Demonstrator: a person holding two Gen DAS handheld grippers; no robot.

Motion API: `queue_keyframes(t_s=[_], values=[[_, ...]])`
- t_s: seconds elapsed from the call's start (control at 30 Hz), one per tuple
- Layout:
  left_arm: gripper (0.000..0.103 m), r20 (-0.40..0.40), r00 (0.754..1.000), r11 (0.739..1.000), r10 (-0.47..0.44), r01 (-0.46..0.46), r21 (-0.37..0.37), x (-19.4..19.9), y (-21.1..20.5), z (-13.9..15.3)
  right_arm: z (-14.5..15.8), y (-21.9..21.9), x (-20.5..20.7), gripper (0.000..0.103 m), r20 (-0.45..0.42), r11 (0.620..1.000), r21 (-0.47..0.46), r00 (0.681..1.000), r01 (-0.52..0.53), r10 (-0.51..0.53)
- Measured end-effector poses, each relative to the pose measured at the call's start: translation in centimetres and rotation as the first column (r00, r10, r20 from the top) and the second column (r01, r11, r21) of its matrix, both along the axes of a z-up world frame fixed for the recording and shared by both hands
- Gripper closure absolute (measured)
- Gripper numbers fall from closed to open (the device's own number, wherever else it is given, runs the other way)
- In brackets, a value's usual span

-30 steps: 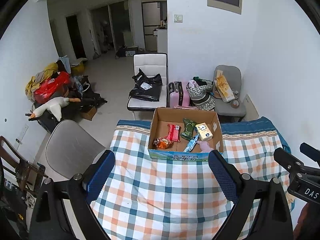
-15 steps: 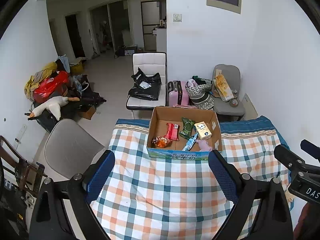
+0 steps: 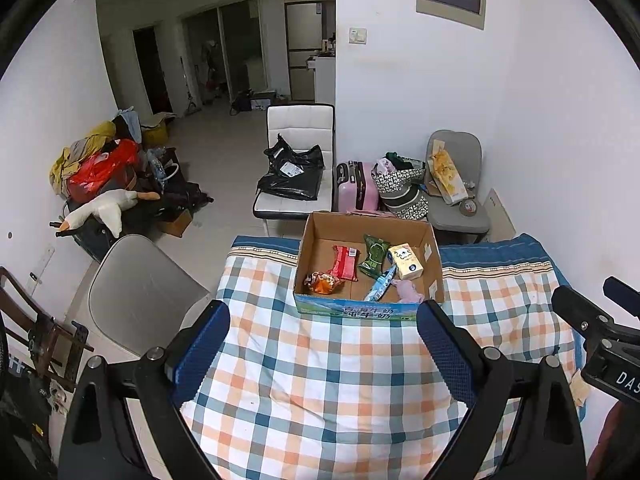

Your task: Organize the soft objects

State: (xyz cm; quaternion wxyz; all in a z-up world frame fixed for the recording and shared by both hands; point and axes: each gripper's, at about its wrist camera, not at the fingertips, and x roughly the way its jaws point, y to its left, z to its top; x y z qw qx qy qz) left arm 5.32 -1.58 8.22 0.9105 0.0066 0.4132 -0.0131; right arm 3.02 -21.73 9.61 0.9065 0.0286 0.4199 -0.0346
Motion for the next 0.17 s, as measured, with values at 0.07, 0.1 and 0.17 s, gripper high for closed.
queue_keyframes(t_s=[0.07,0.1,0.17], values=[[0.007,0.001,1.0,1.0,-0.001,0.001,0.0,-0.02,0.03,-0.04,0.15,-0.22,0.07,0.0,-0.001,1.0,0.004,1.0,-0.003,0.003],[0.007,0.001,1.0,1.0,0.001,-0.001,0.001,0.0,-0.04,0.04,0.18,-0.24,0.11,0.0,-0.001,1.0,0.001,1.0,-0.002,0.002],[0.007,0.001,1.0,1.0,-0.003,0.003,0.0,-0.04,0.09,-0.04,0.16,-0.28,0.19,0.0,-0.002,1.0,0.005,1.0,-0.003,0.003]])
